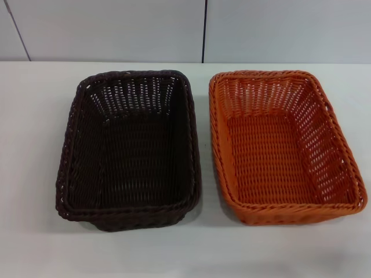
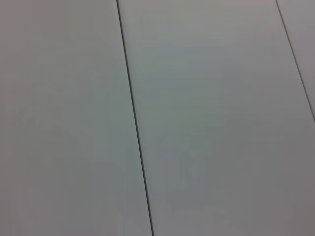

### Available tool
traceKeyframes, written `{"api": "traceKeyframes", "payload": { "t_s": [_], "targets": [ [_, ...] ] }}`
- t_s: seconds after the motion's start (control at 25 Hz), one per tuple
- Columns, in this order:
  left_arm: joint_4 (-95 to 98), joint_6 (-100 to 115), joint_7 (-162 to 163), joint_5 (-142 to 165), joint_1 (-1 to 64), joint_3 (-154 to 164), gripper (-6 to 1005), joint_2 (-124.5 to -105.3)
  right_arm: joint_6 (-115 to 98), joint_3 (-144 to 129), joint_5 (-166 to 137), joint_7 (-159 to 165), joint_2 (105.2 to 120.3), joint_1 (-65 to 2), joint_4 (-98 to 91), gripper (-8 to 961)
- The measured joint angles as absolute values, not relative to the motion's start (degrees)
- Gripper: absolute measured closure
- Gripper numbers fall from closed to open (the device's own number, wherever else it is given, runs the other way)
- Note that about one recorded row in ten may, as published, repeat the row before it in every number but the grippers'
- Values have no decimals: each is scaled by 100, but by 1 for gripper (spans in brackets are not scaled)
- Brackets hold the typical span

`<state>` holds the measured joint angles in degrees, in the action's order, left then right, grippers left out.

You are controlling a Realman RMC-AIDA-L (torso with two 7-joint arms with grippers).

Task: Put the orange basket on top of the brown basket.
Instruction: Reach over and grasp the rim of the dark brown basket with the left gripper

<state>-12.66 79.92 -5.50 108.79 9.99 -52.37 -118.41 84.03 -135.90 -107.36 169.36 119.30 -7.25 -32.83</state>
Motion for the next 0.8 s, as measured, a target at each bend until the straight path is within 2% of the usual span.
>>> {"api": "traceKeyframes", "payload": {
  "t_s": [0.16, 0.36, 0.44, 0.48, 0.52, 0.56, 0.6, 0.68, 0.76, 0.8],
  "targets": [
    [-1272, 7997, -516, 10851, 1012, -5249, 213, -11832, 8321, -13572, -10718, 16936, 11926, -750, -3275, 167],
    [-1503, 7692, -547, 10958, 1162, -5100, 214, -11687, 8241, -13575, -10713, 16936, 11914, -774, -3290, 167],
    [-1866, 7269, -557, 11275, 1250, -5115, 215, -11363, 8126, -13580, -10713, 16936, 11898, -824, -3323, 167],
    [-1866, 7269, -557, 11275, 1250, -5115, 217, -11363, 8126, -13580, -10713, 16936, 11898, -824, -3323, 167],
    [-2056, 7083, -542, 11388, 1247, -5125, 218, -11211, 8078, -13578, -10713, 16935, 11890, -841, -3341, 167],
    [-3159, 6039, -523, 11808, 1031, -5226, 220, -10572, 8045, -13570, -10713, 16935, 11884, -847, -3349, 167],
    [-3645, 5691, -550, 11962, 945, -5286, 221, -10380, 8012, -13564, -10713, 16935, 11882, -857, -3360, 167],
    [-4591, 4835, -717, 12293, 761, -5637, 224, -10101, 7938, -13555, -10710, 16935, 11873, -875, -3388, 167],
    [-5387, 3924, -987, 12652, 520, -6285, 227, -10066, 7834, -13550, -10710, 16935, 11856, -892, -3451, 167],
    [-5863, 3303, -1171, 12874, 366, -6704, 229, -10127, 7776, -13536, -10710, 16935, 11845, -899, -3490, 167]
  ]
}}
